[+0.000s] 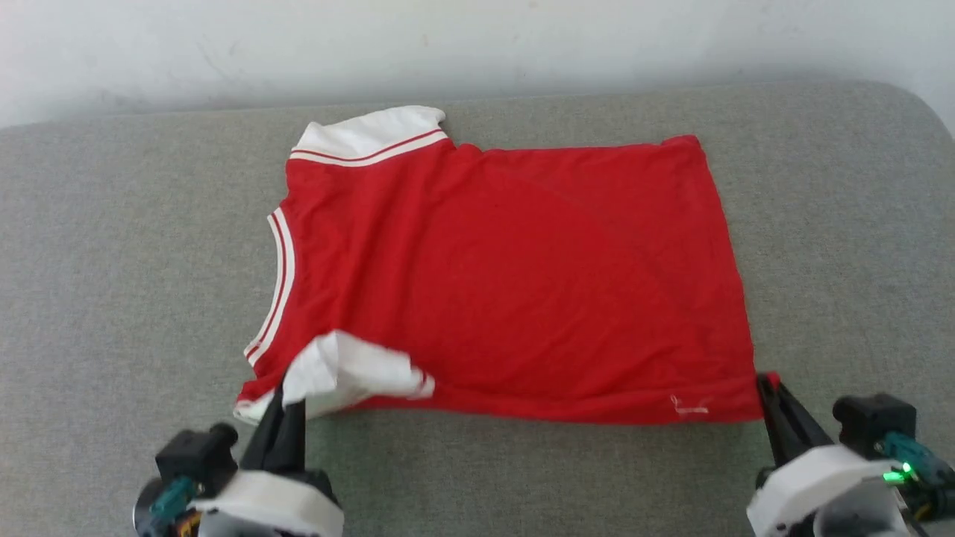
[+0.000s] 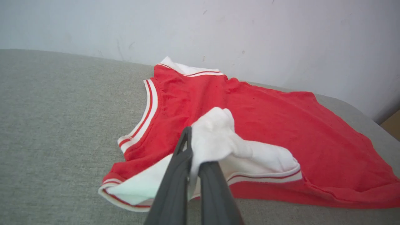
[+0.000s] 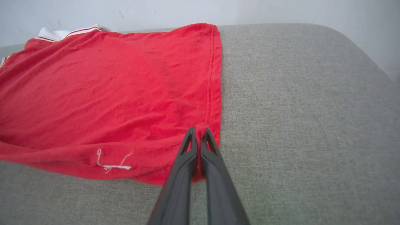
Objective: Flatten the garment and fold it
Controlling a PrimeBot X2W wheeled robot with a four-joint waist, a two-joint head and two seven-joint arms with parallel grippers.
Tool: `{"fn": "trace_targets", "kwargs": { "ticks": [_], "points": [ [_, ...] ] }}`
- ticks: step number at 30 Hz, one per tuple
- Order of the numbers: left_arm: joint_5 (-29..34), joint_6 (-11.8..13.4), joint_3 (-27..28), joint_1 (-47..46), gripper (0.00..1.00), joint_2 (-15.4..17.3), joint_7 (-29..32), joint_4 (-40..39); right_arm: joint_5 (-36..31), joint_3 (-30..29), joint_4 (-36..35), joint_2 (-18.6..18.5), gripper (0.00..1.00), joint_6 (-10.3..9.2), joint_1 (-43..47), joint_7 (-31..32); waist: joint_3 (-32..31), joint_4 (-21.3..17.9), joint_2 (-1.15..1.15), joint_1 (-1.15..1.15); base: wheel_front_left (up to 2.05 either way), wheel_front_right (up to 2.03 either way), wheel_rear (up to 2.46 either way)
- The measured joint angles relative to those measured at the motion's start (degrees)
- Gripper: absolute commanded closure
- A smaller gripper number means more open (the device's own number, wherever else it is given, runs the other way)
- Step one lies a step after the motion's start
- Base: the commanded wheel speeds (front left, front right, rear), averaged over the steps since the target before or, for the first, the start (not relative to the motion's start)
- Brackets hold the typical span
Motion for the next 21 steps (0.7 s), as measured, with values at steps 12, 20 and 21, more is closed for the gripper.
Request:
{"fn": "trace_targets", "kwargs": {
  "ticks": [12,20,21],
  "points": [
    [4.77,-3.15,-0.21,-15.94,1.00,3.05,0.25,5.11,-1.30,5.82,2.75,-4.07,1.00,0.00,-12.26,4.41,2.96,-1.25,0.00,0.01,0.00,0.00,0.00],
    [2.75,-5.88,-0.09,-24.01,1.00,6.42,10.29,10.79,0.59,8.90,6.70,-8.54,1.00,0.00,-22.17,12.11,6.86,-2.08,0.00,0.01,0.00,0.00,0.00],
    [2.44,-6.14,-0.04,-24.51,1.00,6.67,11.69,11.21,1.20,9.34,7.28,-8.95,1.00,0.00,-23.36,13.30,7.37,-2.16,0.00,0.01,0.00,0.00,0.00]
  ]
}}
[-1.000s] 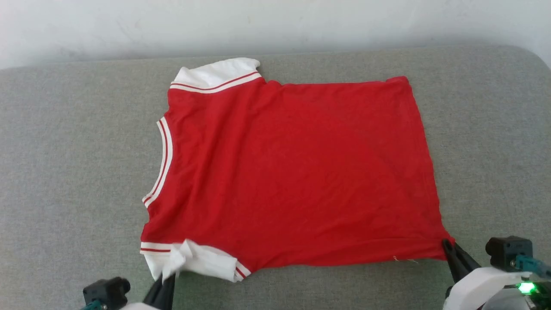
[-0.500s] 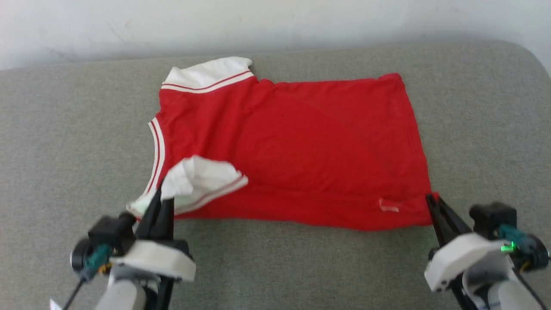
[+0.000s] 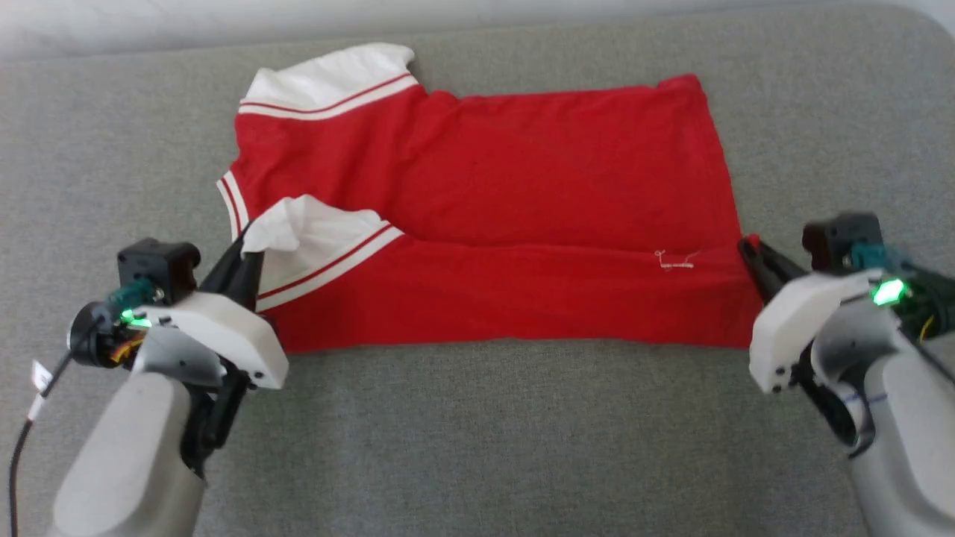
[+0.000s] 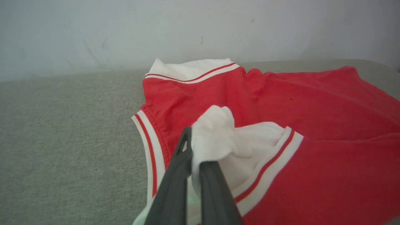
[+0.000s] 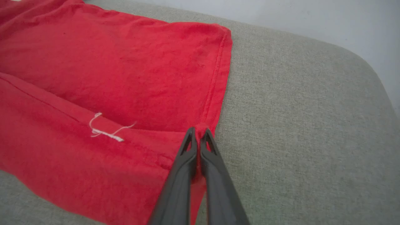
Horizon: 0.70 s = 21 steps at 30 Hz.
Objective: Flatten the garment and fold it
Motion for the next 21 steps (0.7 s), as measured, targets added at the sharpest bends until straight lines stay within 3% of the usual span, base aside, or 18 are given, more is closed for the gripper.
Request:
{"fn": "trace_targets", "kwargs": {
  "ticks": [13,14,15,16,17,21],
  "points": [
    [-10.54,-0.94,1.11,-4.31,1.00,1.88,23.20,1.80,8.29,5.03,8.90,-3.34,1.00,0.00,-12.33,17.31,5.21,0.16,0.00,-0.02,0.00,0.00,0.00],
    [-11.32,-0.93,1.26,-4.52,0.94,1.91,24.54,1.30,8.80,4.86,9.34,-3.28,1.00,0.00,-12.93,18.46,5.29,0.29,0.00,-0.02,0.00,0.00,0.00],
    [-12.07,-0.80,1.43,-4.56,0.54,1.89,25.53,0.87,9.14,4.56,9.69,-3.22,0.88,0.00,-13.33,19.29,5.31,0.41,0.00,-0.02,0.00,0.00,0.00],
    [-12.62,-0.37,1.57,-4.55,0.00,1.80,26.15,0.46,9.25,4.21,9.84,-3.09,0.49,0.00,-13.56,19.83,5.25,0.50,0.00,-0.01,0.00,0.00,0.00],
    [-12.78,0.11,1.63,-4.44,0.00,1.69,26.25,0.07,9.43,3.72,10.01,-2.88,0.00,0.00,-13.63,20.11,5.11,0.58,0.00,-0.01,0.00,0.00,0.00],
    [-11.23,1.91,1.89,-1.68,0.00,1.13,21.70,-2.20,9.54,1.41,9.60,-1.79,0.00,-0.01,-12.26,19.04,3.96,0.80,0.00,-0.01,0.00,0.00,0.00]
  ]
}}
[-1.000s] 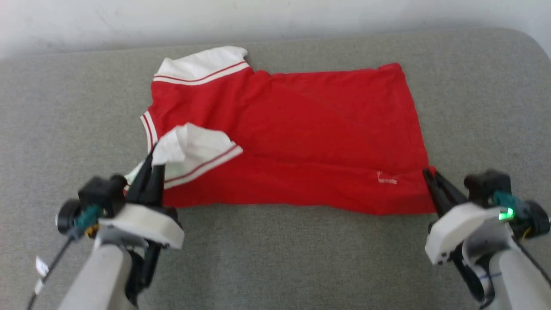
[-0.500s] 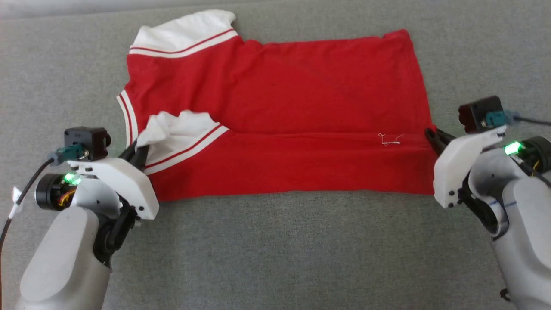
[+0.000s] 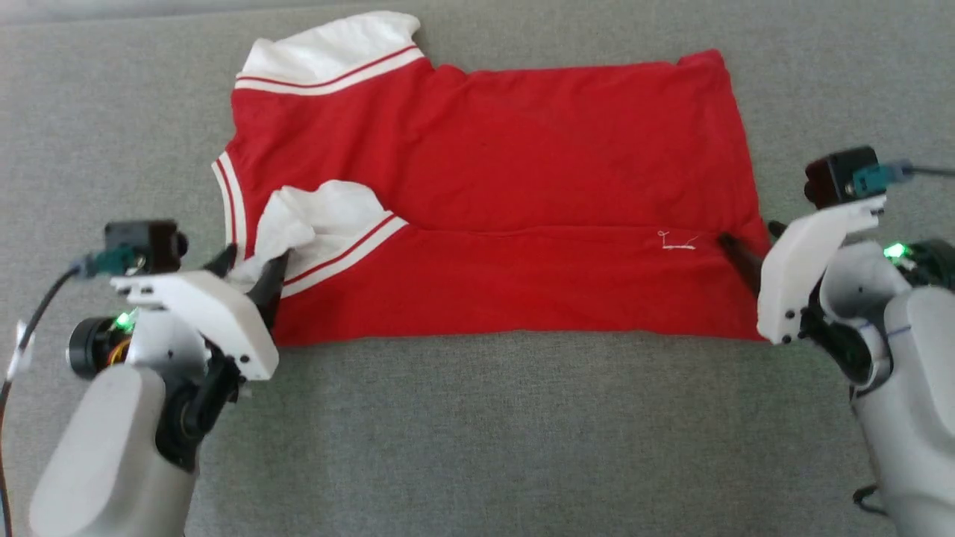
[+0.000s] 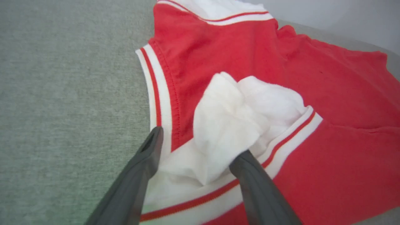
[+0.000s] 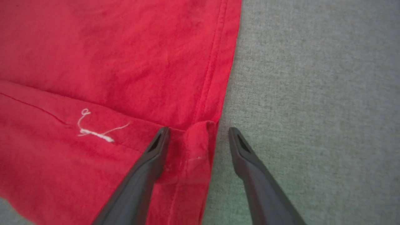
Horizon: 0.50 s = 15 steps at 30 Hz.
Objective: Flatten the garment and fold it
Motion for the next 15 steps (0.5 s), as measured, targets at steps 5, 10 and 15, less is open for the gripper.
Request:
{"fn": "trace_targets", "kwargs": {
  "ticks": [5,10,15],
  "points": [
    [4.02,3.55,2.63,4.47,0.00,-1.51,-13.59,-3.27,-1.64,-3.54,-3.91,2.33,0.00,0.00,5.71,-9.60,-2.36,0.22,0.00,0.00,0.00,0.00,0.00],
    [7.04,6.31,3.36,10.71,0.00,-3.27,-22.65,-6.24,-4.25,-6.86,-8.88,6.11,0.00,-0.03,12.40,-21.40,-5.17,0.43,0.00,-0.01,0.00,0.00,0.00],
    [7.56,9.17,3.86,16.47,0.00,-4.74,-24.83,-7.86,-6.35,-7.46,-12.63,9.90,0.00,-0.05,19.30,-31.16,-7.46,0.47,0.00,-0.01,0.00,0.00,0.00]
  ]
}}
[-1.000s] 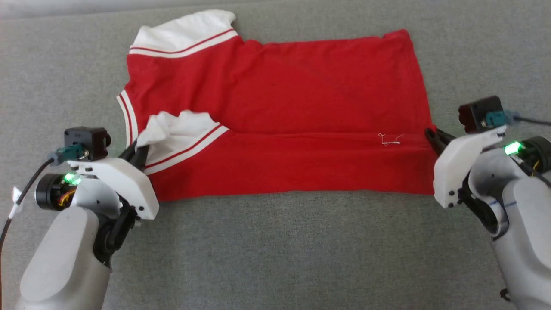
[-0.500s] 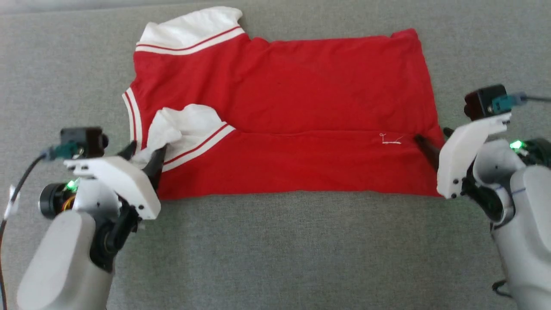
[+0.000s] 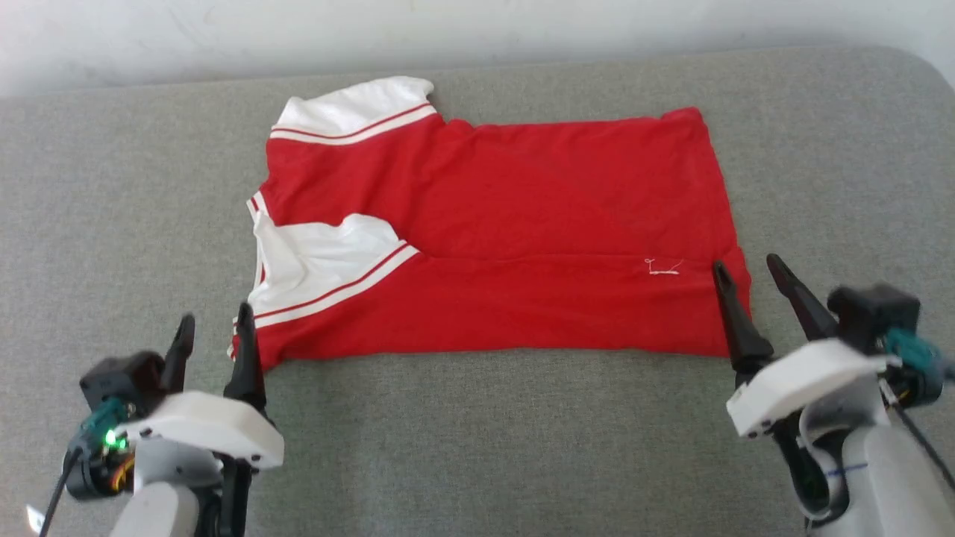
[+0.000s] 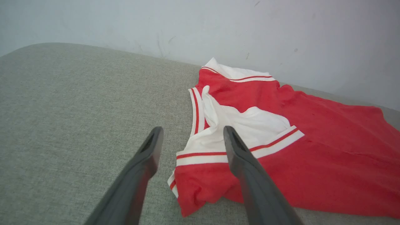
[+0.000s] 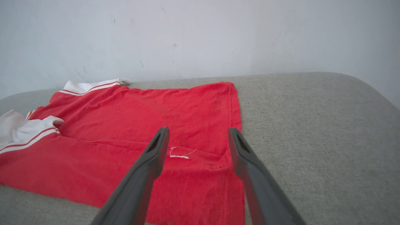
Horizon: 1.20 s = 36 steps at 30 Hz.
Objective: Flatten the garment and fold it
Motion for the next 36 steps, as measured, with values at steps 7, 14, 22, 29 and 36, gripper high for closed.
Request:
{"fn": "trace_targets", "kwargs": {
  "ticks": [7,14,22,29,36],
  "points": [
    [-2.16,4.66,2.10,2.94,0.00,-1.46,3.75,-0.07,-1.83,0.04,-2.97,1.86,0.00,0.00,5.06,-10.85,-1.21,-1.02,0.00,0.00,0.00,0.00,0.00],
    [-7.19,6.25,4.50,2.44,0.00,-1.96,11.18,4.16,-1.10,1.59,-3.68,1.99,0.00,0.00,6.13,-14.32,-1.17,-3.15,0.00,0.01,0.00,0.00,0.00],
    [-11.09,7.14,5.16,0.04,0.00,-0.31,20.25,5.49,-0.64,2.37,-3.72,2.00,0.00,0.00,6.08,-14.30,-0.60,-5.90,0.00,0.00,0.00,0.00,0.00],
    [-11.77,6.00,3.91,0.03,1.00,0.97,23.14,3.13,-0.54,2.49,-3.35,2.01,0.00,0.00,6.09,-13.45,0.01,-6.70,0.00,0.02,0.00,0.00,0.00],
    [-11.47,4.94,2.79,0.18,1.00,-0.38,19.74,2.83,-1.96,0.03,-1.12,2.04,0.00,0.00,5.04,-8.71,0.16,-5.43,0.00,0.02,0.00,0.00,0.00]
  ]
}}
